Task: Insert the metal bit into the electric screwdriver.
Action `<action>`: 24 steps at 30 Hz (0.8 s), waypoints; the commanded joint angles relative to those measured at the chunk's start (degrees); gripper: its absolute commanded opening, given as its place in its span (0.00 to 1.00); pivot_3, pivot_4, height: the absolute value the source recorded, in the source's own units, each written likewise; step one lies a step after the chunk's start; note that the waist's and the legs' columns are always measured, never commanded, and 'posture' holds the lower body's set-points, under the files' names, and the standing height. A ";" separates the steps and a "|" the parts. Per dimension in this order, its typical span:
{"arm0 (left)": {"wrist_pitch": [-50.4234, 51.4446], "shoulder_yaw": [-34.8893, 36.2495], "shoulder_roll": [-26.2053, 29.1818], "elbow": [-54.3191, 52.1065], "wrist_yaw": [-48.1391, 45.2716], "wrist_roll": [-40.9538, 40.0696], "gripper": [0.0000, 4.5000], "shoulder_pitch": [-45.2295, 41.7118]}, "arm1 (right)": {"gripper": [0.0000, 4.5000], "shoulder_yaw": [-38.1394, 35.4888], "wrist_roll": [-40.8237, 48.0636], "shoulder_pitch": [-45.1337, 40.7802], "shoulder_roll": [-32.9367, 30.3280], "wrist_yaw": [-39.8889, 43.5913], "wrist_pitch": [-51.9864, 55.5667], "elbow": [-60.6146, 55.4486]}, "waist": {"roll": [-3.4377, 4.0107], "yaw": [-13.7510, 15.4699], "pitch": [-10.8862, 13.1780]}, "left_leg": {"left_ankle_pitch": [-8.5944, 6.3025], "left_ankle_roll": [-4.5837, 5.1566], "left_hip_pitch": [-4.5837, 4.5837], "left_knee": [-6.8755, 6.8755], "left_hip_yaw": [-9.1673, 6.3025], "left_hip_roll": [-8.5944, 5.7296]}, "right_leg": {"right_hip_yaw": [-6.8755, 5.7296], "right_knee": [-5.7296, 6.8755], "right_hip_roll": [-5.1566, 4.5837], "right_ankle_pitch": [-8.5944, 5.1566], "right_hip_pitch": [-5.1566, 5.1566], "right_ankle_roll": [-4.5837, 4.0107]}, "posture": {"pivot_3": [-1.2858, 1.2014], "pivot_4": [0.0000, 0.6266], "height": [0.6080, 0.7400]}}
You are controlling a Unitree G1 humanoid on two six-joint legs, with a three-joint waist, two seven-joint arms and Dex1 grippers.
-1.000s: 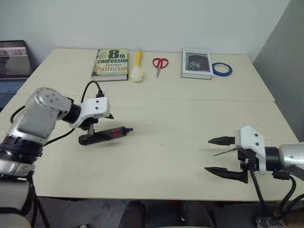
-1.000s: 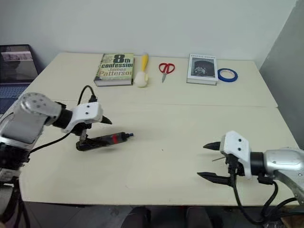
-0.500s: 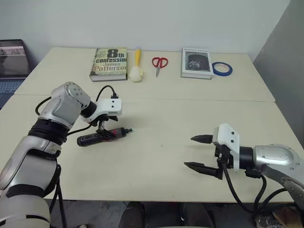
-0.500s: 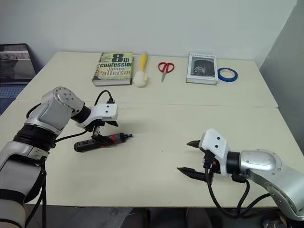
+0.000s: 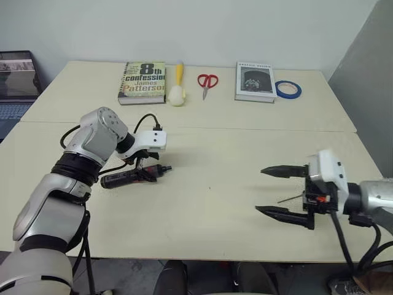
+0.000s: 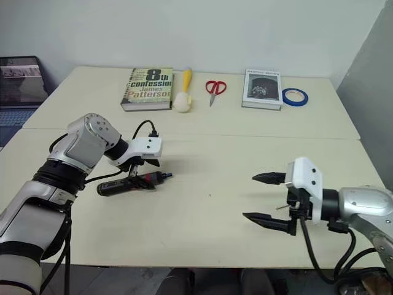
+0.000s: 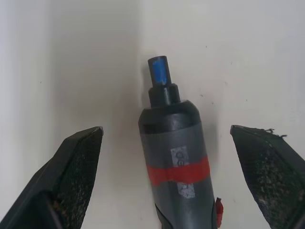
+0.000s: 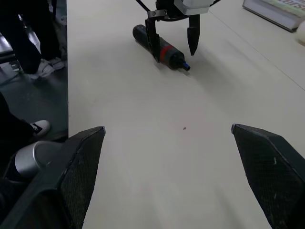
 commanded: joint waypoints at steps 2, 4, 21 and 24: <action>-1.76 -0.41 -0.60 0.19 0.22 1.58 1.00 -0.60 | 0.99 -2.58 1.54 -0.80 -1.60 2.30 -2.11 -0.54 | 0.00 -0.01 0.00 | 0.00 0.00 0.02 0.00 -0.01 0.00 | 0.01 0.02 0.00 0.00 0.00 0.00 | 0.52 0.24 1.00; -1.74 -0.41 -0.87 0.46 0.11 1.92 1.00 -0.47 | 0.99 -2.44 1.49 -1.37 -1.49 2.03 -2.59 -0.60 | 0.00 -0.02 0.00 | 0.00 0.00 0.02 0.00 -0.01 0.00 | 0.01 0.01 0.01 0.00 0.00 0.01 | 0.52 0.24 1.00; -2.69 -0.31 -1.69 1.25 0.30 3.15 1.00 0.05 | 0.99 -0.22 -0.43 -3.13 -2.15 2.15 -4.92 1.49 | 0.00 -0.03 0.00 | 0.00 0.00 0.00 0.00 -0.02 0.00 | 0.01 0.00 0.01 0.01 0.00 0.02 | 0.52 0.24 1.00; -2.60 -0.31 -1.56 1.13 0.14 3.29 1.00 0.36 | 0.99 -0.08 -0.13 -3.33 -2.37 2.01 -4.71 1.29 | 0.00 -0.02 0.00 | 0.00 0.00 0.00 0.00 -0.02 0.00 | 0.01 0.00 0.01 0.01 0.00 0.02 | 0.52 0.24 1.00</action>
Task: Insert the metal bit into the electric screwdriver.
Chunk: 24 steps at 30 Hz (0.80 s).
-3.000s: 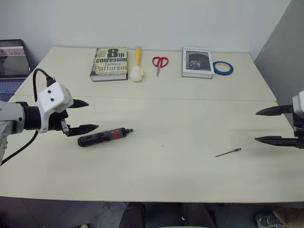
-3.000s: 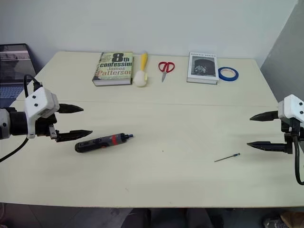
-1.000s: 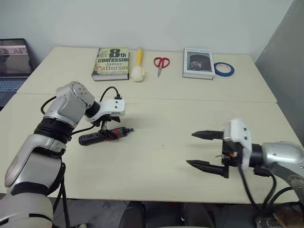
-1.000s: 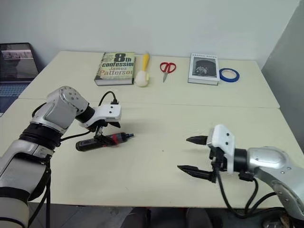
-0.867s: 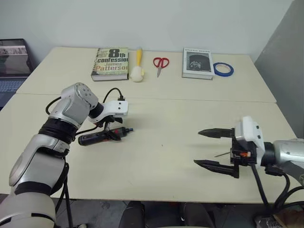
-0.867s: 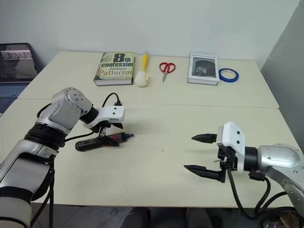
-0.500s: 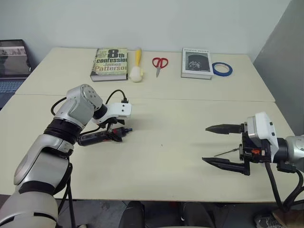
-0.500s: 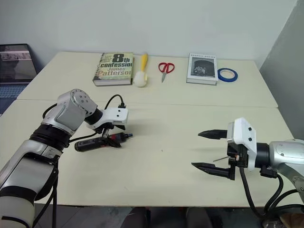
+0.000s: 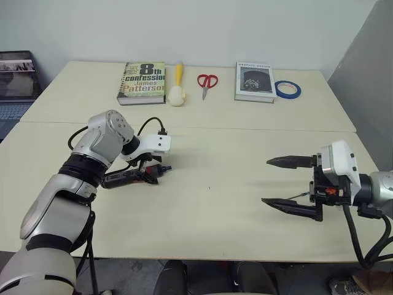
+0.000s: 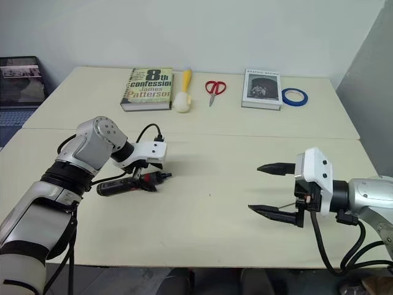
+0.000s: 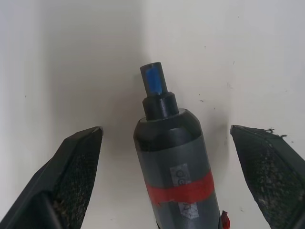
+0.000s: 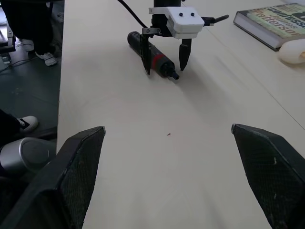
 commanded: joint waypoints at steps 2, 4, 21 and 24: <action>-0.18 0.18 0.38 -0.76 -0.09 0.59 1.00 0.47 | 0.99 -0.47 0.28 -1.18 -0.85 -0.04 -0.66 -0.82 | 0.00 0.00 0.00 | 0.00 0.00 0.00 0.00 0.00 0.00 | 0.00 0.00 0.00 0.00 0.00 0.00 | 0.52 0.24 1.00; 0.03 0.14 0.19 -0.87 0.09 0.69 1.00 0.56 | 0.99 -0.20 0.14 -1.20 -0.71 -0.26 -0.75 -0.87 | 0.00 0.00 0.00 | 0.00 0.00 0.01 0.00 0.00 0.00 | 0.00 0.00 0.00 0.00 0.00 0.00 | 0.52 0.24 1.00; 1.73 -0.44 -0.74 -3.40 -0.25 1.33 0.44 2.12 | 1.00 0.70 0.03 -1.65 -0.69 -0.55 -0.73 -0.82 | 0.00 0.00 0.00 | 0.00 0.00 0.03 0.00 0.00 0.00 | 0.00 0.00 0.00 0.00 0.03 0.00 | 0.52 0.24 1.00; 2.10 -0.28 -0.63 -4.31 -0.31 1.15 0.38 2.58 | 1.00 0.70 0.14 -1.76 -0.74 -0.47 -0.61 -0.83 | 0.00 -0.01 0.00 | 0.00 0.00 0.06 0.00 -0.01 0.00 | 0.00 0.02 0.00 0.00 0.04 0.00 | 0.52 0.24 1.00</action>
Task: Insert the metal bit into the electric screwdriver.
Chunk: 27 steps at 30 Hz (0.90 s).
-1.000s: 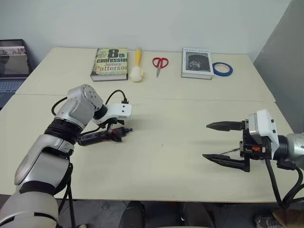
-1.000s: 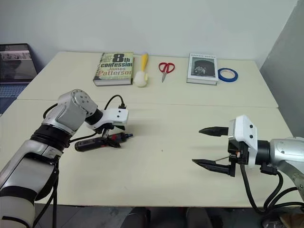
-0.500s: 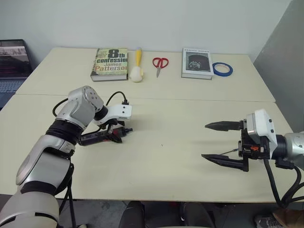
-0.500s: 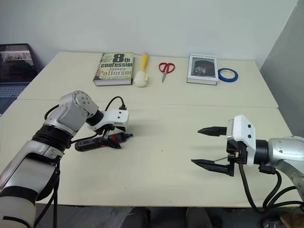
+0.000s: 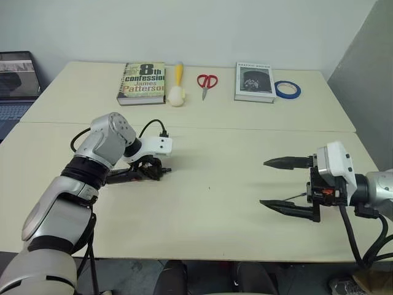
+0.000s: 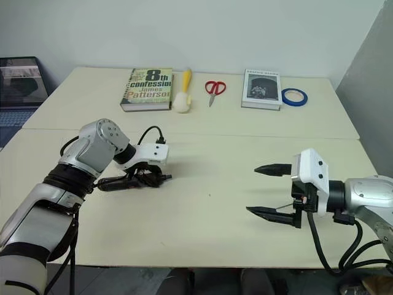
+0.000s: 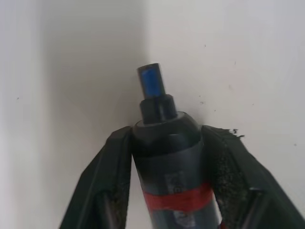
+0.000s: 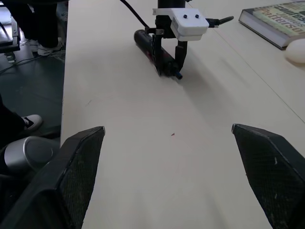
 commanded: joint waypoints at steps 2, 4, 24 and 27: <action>0.73 -0.25 -0.13 -2.02 -0.43 0.11 0.38 1.43 | 1.00 -0.69 0.07 -0.43 -0.64 -0.03 -0.63 -0.78 | 0.00 0.00 0.00 | 0.00 0.00 0.02 0.00 0.00 0.00 | 0.00 0.00 0.00 0.00 0.02 0.00 | 0.52 0.24 1.00; 0.83 -0.06 0.03 -2.51 -0.55 -0.03 0.38 1.64 | 1.00 -0.63 -0.05 -0.53 -0.70 0.06 -0.70 -0.64 | 0.00 0.00 0.00 | 0.00 0.00 0.02 0.00 0.01 0.00 | 0.00 -0.02 0.00 0.00 0.04 0.00 | 0.52 0.24 1.00; 7.50 8.51 2.82 -9.92 0.16 -9.11 0.37 -1.13 | 1.00 -1.50 0.67 -0.20 -1.02 -0.10 -0.27 -0.60 | -0.01 0.01 0.01 | 0.00 0.00 -0.03 0.00 -0.03 0.00 | -0.01 -0.04 0.00 0.00 0.02 0.00 | 0.52 0.24 1.00; 11.19 11.64 1.05 -12.07 3.85 -11.70 0.37 -1.89 | 1.00 -1.80 0.87 0.02 -1.02 -0.04 -0.28 -0.70 | -0.02 0.08 0.02 | 0.00 0.00 -0.05 0.01 -0.04 0.00 | -0.02 -0.04 0.00 -0.01 0.03 0.00 | 0.52 0.24 1.00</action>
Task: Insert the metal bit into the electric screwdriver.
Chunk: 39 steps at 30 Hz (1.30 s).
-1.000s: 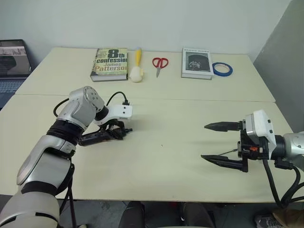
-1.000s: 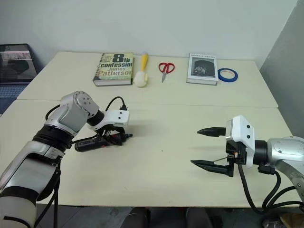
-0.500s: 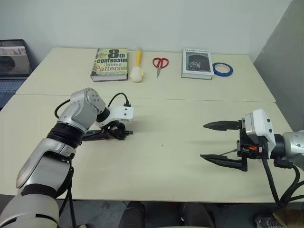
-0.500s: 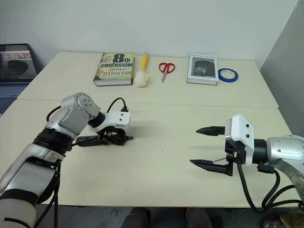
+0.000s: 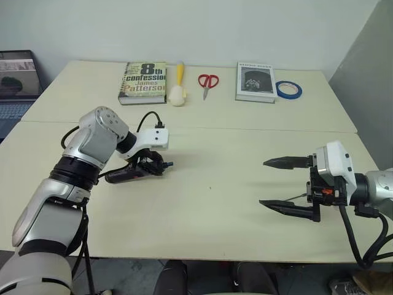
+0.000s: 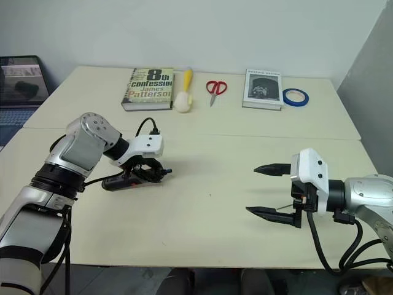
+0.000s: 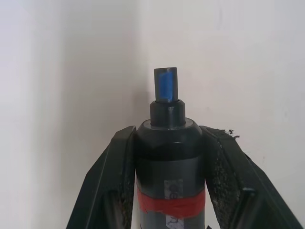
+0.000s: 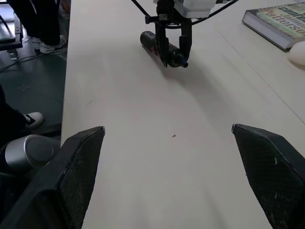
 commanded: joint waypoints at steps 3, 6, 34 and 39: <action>8.93 10.18 -4.96 -6.92 10.62 -6.54 0.37 -2.95 | 1.00 -3.01 1.06 0.95 -1.24 0.67 -0.19 -0.64 | -0.01 0.06 0.01 | 0.00 0.00 -0.01 0.01 -0.01 0.00 | 0.00 0.00 0.00 0.00 0.00 0.01 | 0.52 0.24 1.00; 10.68 13.68 -7.32 -9.94 16.02 -9.09 0.37 -1.04 | 1.00 -4.02 1.33 1.28 -2.28 0.91 0.40 -0.73 | -0.02 0.00 0.01 | 0.00 0.00 -0.02 0.02 -0.02 0.00 | 0.00 -0.02 0.00 0.01 0.01 0.02 | 0.52 0.24 1.00; 9.43 31.89 -21.02 -35.48 51.90 -26.39 0.37 29.42 | 1.00 -3.85 1.39 -4.64 -6.07 2.55 0.99 2.85 | -0.03 0.08 0.01 | 0.01 -0.03 0.26 0.05 0.01 0.00 | 0.03 -0.06 -0.01 0.11 0.27 0.17 | 0.52 0.24 1.00; 9.72 31.94 -20.72 -37.77 53.09 -28.15 0.37 31.29 | 1.00 -3.10 0.73 -5.83 -6.21 3.18 0.57 3.68 | -0.03 0.08 0.01 | 0.01 -0.03 0.27 0.05 0.01 0.00 | 0.03 -0.06 -0.01 0.11 0.27 0.17 | 0.52 0.24 1.00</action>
